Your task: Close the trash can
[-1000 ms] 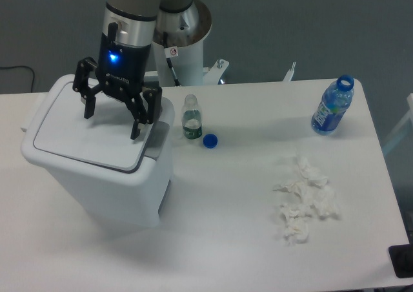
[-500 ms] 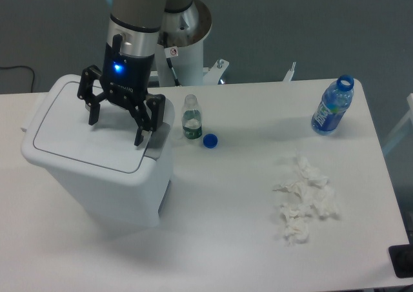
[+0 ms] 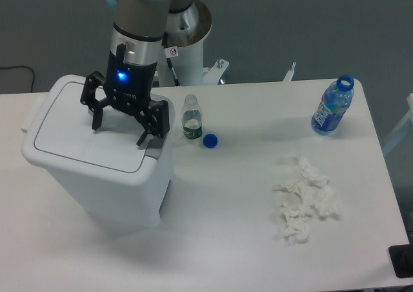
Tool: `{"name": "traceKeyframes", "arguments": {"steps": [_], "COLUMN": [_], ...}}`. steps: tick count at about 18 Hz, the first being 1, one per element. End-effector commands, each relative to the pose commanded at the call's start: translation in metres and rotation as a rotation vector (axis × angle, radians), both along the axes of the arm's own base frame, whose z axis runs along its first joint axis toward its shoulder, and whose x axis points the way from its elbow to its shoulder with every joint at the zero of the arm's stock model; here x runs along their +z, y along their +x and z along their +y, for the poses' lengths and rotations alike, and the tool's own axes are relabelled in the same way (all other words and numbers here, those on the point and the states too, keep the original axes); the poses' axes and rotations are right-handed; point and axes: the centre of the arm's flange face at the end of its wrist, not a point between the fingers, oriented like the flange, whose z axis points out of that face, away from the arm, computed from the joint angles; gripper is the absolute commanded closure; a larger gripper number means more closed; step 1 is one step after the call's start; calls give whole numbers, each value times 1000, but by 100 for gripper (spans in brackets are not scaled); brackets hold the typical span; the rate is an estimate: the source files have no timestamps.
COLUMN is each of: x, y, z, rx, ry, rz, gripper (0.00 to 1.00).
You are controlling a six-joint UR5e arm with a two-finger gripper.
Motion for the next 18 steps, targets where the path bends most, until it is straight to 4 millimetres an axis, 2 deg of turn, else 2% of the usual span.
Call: {"name": "traceKeyframes", "arguments": {"steps": [8,11,15,18], "x": [20,36,49,43], "y": [-10,-34,-82,-106], "z": [-11,-25,-51,-57], "rx": [34,78,151,97], "ry": [28,49,64,40], "rz": [12,39,85,149], "gripper": [0,0,0,0]}}
